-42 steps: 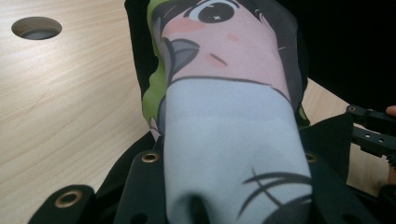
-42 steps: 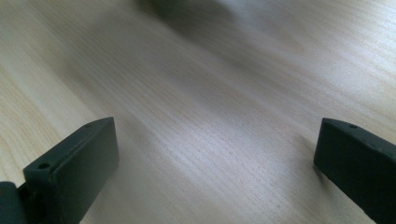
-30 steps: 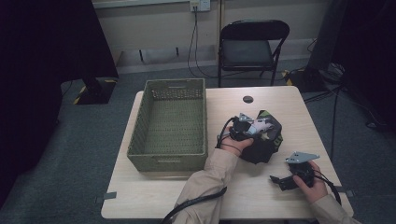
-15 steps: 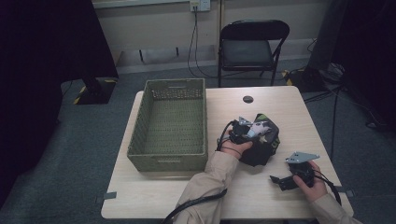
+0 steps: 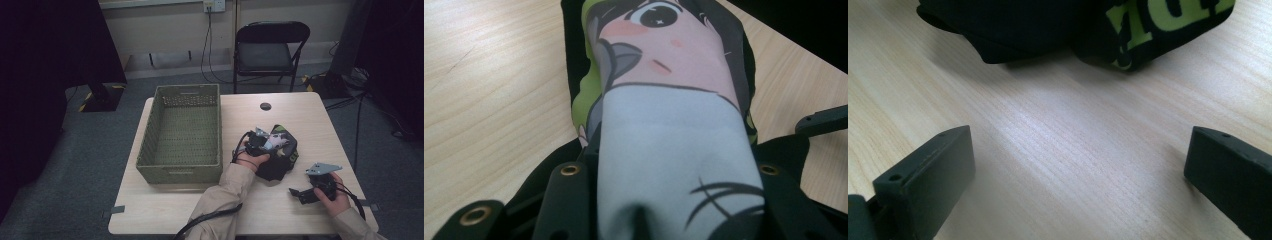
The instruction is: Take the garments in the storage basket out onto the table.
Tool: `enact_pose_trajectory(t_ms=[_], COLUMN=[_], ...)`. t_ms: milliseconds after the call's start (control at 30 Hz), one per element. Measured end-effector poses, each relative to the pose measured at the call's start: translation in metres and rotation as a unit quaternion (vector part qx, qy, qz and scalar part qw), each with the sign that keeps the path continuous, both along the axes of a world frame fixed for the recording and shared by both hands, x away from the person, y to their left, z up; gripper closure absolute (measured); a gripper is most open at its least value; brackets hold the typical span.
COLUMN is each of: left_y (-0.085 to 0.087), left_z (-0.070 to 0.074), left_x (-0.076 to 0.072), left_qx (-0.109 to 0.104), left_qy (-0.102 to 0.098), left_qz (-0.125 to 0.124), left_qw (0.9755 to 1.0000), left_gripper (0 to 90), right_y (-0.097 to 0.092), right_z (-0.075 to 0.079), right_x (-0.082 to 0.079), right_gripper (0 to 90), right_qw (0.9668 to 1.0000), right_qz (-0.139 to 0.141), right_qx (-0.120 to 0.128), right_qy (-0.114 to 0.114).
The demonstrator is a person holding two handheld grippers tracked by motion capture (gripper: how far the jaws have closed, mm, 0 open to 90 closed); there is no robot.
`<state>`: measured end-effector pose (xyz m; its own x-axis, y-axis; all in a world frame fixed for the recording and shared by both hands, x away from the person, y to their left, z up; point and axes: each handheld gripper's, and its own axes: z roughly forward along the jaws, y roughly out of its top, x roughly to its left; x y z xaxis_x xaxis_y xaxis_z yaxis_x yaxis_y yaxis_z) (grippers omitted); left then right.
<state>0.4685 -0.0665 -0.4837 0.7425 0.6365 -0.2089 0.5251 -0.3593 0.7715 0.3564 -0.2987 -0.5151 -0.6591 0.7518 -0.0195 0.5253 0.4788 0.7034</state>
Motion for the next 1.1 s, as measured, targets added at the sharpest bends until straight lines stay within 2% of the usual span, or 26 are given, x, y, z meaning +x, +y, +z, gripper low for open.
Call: enact_pose_trajectory(t_ms=[233, 267, 333, 367, 467, 667, 767, 900, 1100], left_y=[0.002, 0.002, 0.002, 0.003, 0.003, 0.008, 0.01, 0.012, 0.014], left_z=[-0.002, -0.001, 0.0, 0.001, 0.005, 0.011, 0.014, 0.016, 0.021], left_x=[0.0, 0.0, 0.0, 0.0, -0.003, -0.006, -0.007, -0.01, -0.016], left_qx=[-0.003, -0.004, -0.007, -0.003, 0.006, -0.002, -0.004, -0.013, -0.014], left_qy=[0.005, 0.008, 0.016, 0.016, 0.008, 0.005, -0.003, -0.003, 0.002], left_qz=[0.002, 0.004, 0.011, 0.007, 0.005, 0.013, 0.012, 0.011, -0.012], left_qw=[1.0, 1.0, 0.9998, 0.9998, 0.9999, 0.9999, 0.9999, 0.9999, 0.9998], left_gripper=[51.9, 49.1, 36.8, 31.8, 22.9, 7.2, 5.8, 3.9, 2.2], right_y=[0.0, 0.0, 0.0, 0.0, 0.0, 0.0, 0.0, 0.0, 0.0], right_z=[0.0, 0.0, 0.0, 0.0, 0.0, 0.0, 0.0, 0.0, 0.0], right_x=[0.0, 0.0, 0.0, 0.0, 0.0, 0.0, 0.0, 0.0, 0.0], right_gripper=[0.0, 0.0, 0.0, 0.0, 0.0, 0.0, 0.0, 0.0, 0.0], right_qw=[1.0, 1.0, 1.0, 1.0, 1.0, 1.0, 1.0, 1.0, 1.0], right_qz=[0.0, 0.0, 0.0, 0.0, 0.0, 0.0, 0.0, 0.0, 0.0], right_qx=[0.0, 0.0, 0.0, 0.0, 0.0, 0.0, 0.0, 0.0, 0.0], right_qy=[0.0, 0.0, 0.0, 0.0, 0.0, 0.0, 0.0, 0.0, 0.0])
